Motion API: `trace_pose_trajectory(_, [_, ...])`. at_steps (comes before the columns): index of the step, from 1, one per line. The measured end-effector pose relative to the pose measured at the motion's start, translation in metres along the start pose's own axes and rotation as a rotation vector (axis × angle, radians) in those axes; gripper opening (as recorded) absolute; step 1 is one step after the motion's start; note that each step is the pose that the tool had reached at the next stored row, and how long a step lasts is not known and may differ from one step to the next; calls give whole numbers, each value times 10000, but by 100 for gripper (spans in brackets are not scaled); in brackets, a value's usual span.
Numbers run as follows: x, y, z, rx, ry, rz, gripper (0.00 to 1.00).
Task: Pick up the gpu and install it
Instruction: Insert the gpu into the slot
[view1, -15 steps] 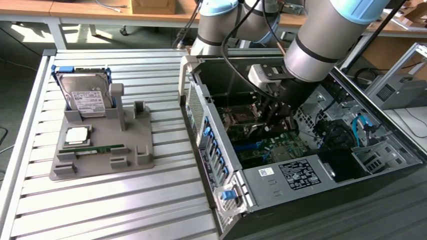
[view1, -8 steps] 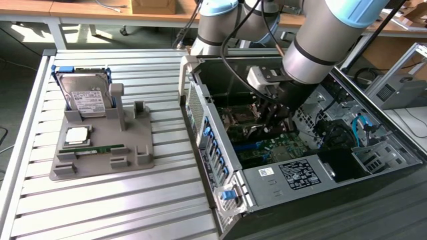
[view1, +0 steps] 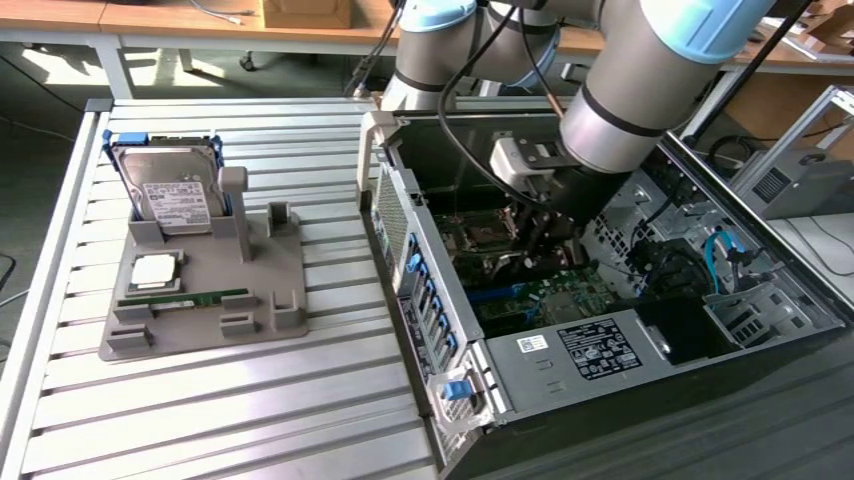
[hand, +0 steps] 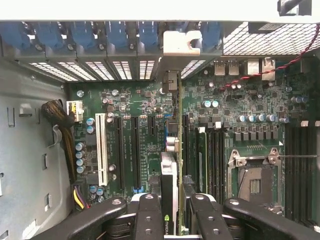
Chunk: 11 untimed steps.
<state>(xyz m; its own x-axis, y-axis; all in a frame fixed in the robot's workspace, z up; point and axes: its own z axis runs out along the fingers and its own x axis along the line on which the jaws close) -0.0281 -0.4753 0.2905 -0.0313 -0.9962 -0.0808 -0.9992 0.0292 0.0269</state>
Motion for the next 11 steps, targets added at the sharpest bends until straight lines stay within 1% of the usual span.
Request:
trace_pose_trajectory(4, [-28,1,18,1,3,0,27])
trace_pose_trajectory(11, [-24,9,35,1,9,0,27])
